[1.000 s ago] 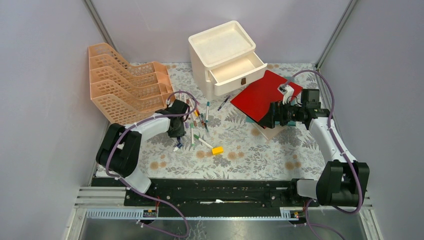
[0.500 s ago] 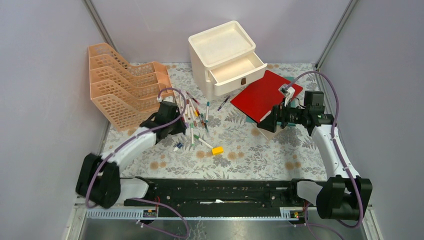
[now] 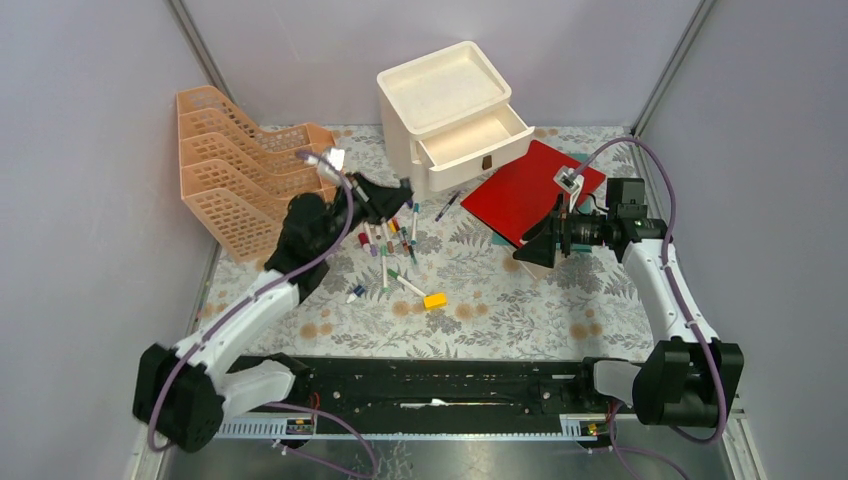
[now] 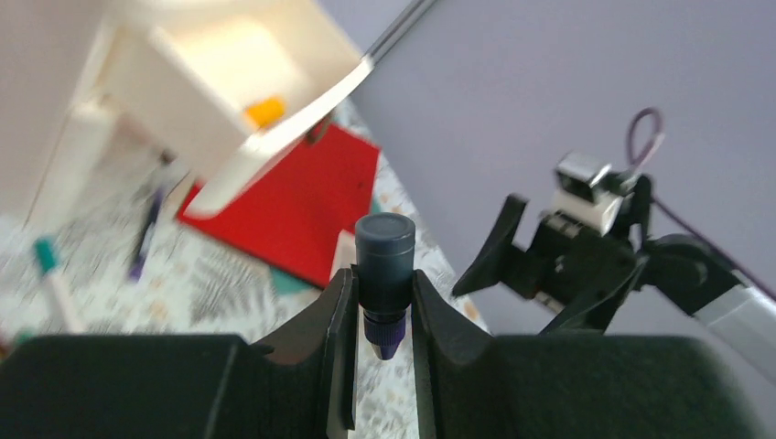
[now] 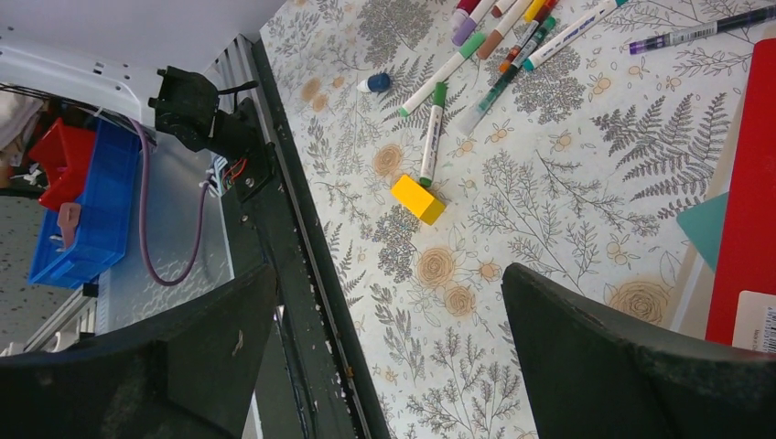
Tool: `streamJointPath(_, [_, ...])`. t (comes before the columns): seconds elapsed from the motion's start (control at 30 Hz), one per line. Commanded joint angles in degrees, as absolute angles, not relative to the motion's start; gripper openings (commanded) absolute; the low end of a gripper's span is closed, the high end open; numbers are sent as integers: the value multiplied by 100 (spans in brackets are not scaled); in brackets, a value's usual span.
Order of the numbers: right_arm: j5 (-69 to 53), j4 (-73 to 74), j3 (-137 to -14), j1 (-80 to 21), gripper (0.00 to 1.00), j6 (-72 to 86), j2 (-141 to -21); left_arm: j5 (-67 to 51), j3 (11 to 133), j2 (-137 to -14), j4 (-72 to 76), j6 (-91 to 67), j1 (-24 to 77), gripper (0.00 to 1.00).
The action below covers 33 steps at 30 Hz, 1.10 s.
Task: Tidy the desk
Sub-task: Pick up the stationery from the center of the board, then place the stationery in the drawer.
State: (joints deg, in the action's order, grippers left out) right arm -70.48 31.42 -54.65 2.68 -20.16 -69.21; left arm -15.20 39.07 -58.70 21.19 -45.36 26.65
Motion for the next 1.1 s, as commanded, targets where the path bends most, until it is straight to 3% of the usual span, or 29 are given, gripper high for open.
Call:
streamJointPath(0.0, [-7339, 3217, -5742, 266, 100, -2051, -6990, -2018, 5418, -6943, 2789, -3873, 2733, 0])
streamJointPath(0.27, [-7122, 3091, -5635, 264, 99, -1791, -6893, -1884, 8480, -9140, 870, -1762, 2892, 0])
streamJointPath(0.53, [-7021, 2995, -5639, 264, 100, -1724, -6883, -933, 10452, -10576, -561, -127, 3211, 0])
streamJointPath(0.67, [-7015, 3004, -5684, 264, 100, -1706, -6945, -355, 11090, -11068, -1102, 323, 3375, 17])
streamJointPath(0.77, [-7005, 3006, -5695, 264, 100, -1705, -6961, -222, 11422, -11210, -1280, 327, 3417, 38])
streamJointPath(0.93, [-6947, 3006, -5682, 264, 100, -1713, -6977, -196, 11550, -10785, -1203, -396, 3444, 64])
streamJointPath(1.07, [-6935, 3011, -5716, 264, 100, -1723, -7027, -473, 10932, -10054, -1040, -707, 3425, 88])
